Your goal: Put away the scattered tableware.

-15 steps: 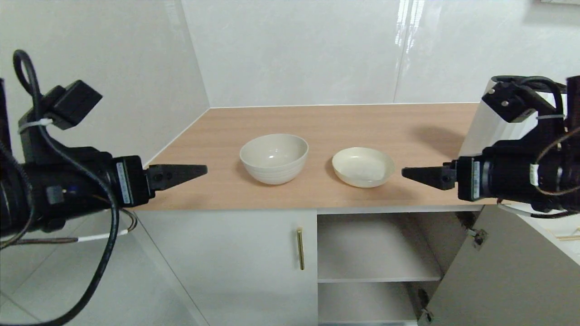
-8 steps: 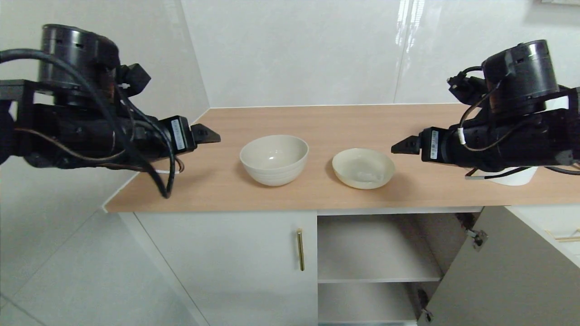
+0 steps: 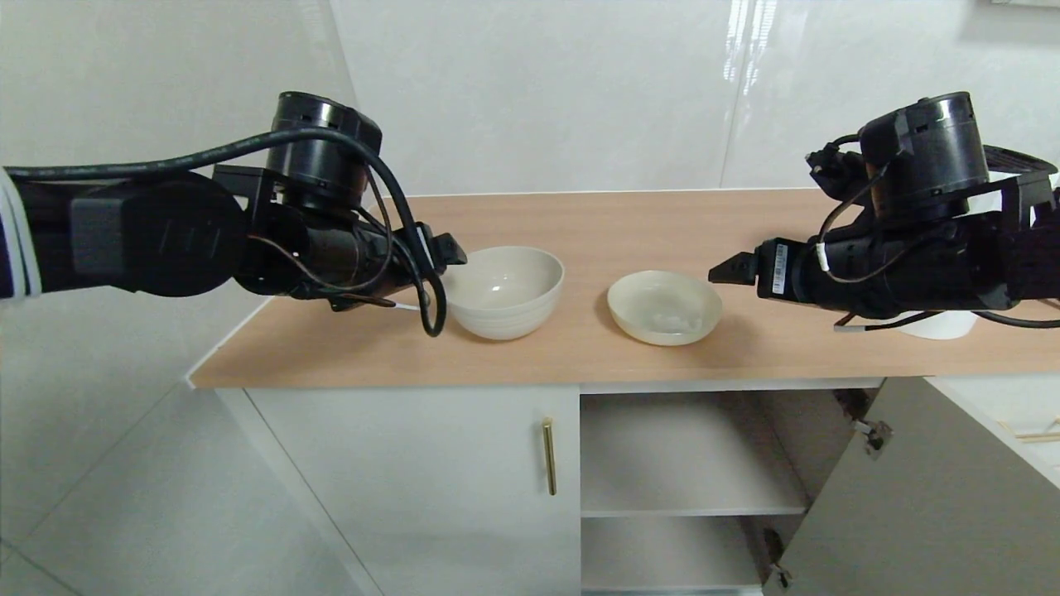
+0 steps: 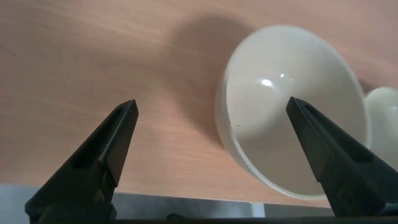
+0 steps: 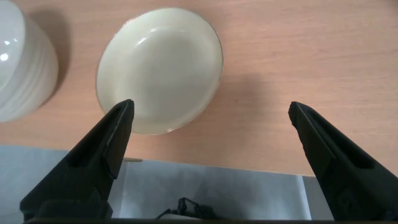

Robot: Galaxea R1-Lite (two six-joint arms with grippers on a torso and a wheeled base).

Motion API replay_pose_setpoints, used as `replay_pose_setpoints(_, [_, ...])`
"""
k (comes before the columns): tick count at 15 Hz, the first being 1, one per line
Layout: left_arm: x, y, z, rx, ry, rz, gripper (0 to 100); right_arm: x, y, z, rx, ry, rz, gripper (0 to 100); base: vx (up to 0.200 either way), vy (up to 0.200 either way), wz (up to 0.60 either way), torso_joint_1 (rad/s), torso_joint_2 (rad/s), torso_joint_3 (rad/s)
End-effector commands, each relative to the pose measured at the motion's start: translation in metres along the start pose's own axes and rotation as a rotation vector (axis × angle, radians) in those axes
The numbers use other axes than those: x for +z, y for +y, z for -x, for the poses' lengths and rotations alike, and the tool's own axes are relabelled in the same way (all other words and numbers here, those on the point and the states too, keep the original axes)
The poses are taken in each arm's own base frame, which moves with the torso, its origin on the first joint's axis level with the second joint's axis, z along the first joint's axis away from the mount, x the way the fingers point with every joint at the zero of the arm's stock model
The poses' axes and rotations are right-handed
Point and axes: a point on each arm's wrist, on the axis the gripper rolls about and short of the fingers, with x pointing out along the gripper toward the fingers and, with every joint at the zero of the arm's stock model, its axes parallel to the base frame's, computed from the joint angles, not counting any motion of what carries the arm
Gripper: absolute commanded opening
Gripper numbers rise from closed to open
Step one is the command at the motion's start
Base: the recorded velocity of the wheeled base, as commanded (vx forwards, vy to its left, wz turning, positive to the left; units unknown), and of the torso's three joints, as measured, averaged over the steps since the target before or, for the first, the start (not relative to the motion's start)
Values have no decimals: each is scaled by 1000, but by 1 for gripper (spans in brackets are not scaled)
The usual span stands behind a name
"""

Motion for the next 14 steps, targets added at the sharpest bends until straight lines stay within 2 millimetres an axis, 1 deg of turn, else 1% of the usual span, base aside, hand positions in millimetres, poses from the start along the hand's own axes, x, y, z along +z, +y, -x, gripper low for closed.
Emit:
replay_pose_setpoints(1, [-6,-1,-12,13,21,-9,100,-2,0,1,0,4,3,100,0,0,0,0,0,0])
replay_pose_setpoints(2, [-7,-2,-18,18,29,-11,100,-2,0,1,0,6,4,100,0,0,0,0,0,0])
replay_pose_setpoints(6, [-9,-4,-32,17,25,-9,100,-3,0,2,0,6,4,100,0,0,0,0,0,0])
replay_pose_setpoints(7, [-11,-4,-35,18,27,-10,0,-3,0,2,0,8,4,100,0,0,0,0,0,0])
replay_pose_setpoints(11, [-9,-4,-33,17,21,-8,0,-3,-1,2,0,8,4,100,0,0,0,0,0,0])
replay_pose_setpoints(13, [-5,-5,-28,5,1,-1,0,-4,-1,1,-1,10,5,100,0,0,0,0,0,0])
replay_pose_setpoints(14, [1,-3,-16,-6,-23,11,0,-4,0,1,-1,10,5,100,0,0,0,0,0,0])
